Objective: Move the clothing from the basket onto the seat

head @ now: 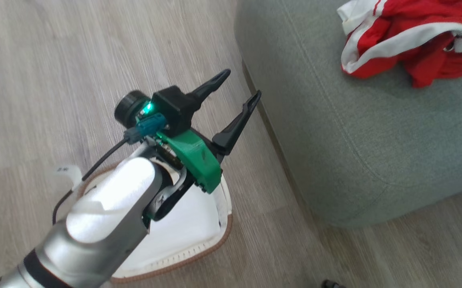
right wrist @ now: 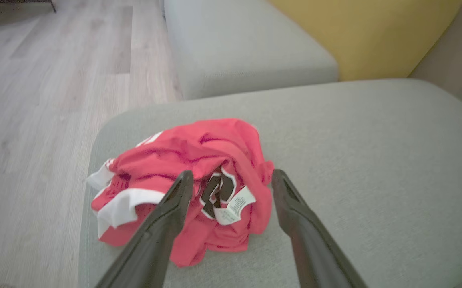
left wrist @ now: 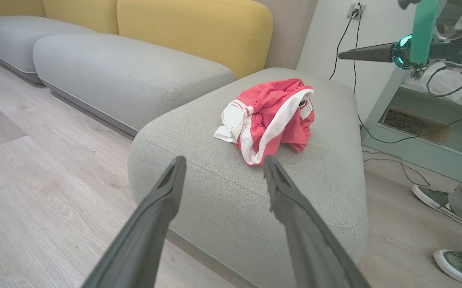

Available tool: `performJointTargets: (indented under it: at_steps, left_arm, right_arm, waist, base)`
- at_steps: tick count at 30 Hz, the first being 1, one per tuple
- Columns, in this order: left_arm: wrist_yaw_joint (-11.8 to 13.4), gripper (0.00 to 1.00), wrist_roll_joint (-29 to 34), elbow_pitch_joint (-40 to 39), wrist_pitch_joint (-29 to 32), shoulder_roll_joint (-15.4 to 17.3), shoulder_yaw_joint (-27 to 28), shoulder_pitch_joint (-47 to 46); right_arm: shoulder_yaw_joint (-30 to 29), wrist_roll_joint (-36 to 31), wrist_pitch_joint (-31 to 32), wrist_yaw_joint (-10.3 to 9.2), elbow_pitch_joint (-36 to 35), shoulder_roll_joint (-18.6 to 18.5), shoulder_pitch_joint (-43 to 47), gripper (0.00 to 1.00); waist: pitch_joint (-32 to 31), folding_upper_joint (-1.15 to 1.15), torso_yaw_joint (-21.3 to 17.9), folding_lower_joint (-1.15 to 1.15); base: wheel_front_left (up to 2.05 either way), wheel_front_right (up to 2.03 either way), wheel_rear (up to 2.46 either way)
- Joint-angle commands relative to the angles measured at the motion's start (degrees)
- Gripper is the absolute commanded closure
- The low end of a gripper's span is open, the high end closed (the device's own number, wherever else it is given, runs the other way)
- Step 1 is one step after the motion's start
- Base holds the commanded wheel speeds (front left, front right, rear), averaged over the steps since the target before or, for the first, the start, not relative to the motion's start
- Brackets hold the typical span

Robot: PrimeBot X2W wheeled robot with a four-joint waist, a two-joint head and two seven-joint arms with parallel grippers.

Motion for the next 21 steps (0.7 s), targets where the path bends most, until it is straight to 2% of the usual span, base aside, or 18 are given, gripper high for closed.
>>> performJointTargets:
  at_steps: [1,7,12,16,21]
  left_arm:
    - [0.44,0.0,-0.65,-2.24,-0.81,1.32,2.98,-0.68]
    - [1.92,0.0,-1.74,-2.68,-2.21,1.8,4.02,1.77]
    - [3.14,0.0,-2.57,-3.01,-3.34,2.75,5.21,3.7]
    - [3.95,0.0,-3.11,-3.28,-3.98,3.35,6.04,4.85]
    - [5.5,0.0,-3.89,-3.71,-4.75,4.36,6.96,7.39]
  right_arm:
    - [-1.29,0.59,-1.6,-0.02,-2.26,-3.64,2.21,0.0]
    - [-5.29,0.17,-6.36,-0.02,-7.91,-6.79,6.49,0.0]
    - [-10.07,-1.51,-8.82,-0.02,-12.9,-7.77,10.77,0.0]
    - [-13.6,-3.22,-9.56,-0.02,-16.44,-7.59,13.63,0.0]
    - [-21.27,-7.67,-9.76,-0.02,-23.45,-4.45,21.23,0.0]
  waist:
    - [-2.59,0.0,0.49,0.0]
    - [-6.71,0.0,2.94,0.0]
    - [-9.41,0.0,5.44,0.0]
    - [-10.71,0.0,6.89,0.0]
    - [-12.63,0.0,9.73,0.0]
  base:
    - [0.0,0.0,0.0]
    - [0.0,0.0,0.0]
    - [0.0,0.0,0.0]
    - [0.0,0.0,0.0]
    - [0.0,0.0,0.0]
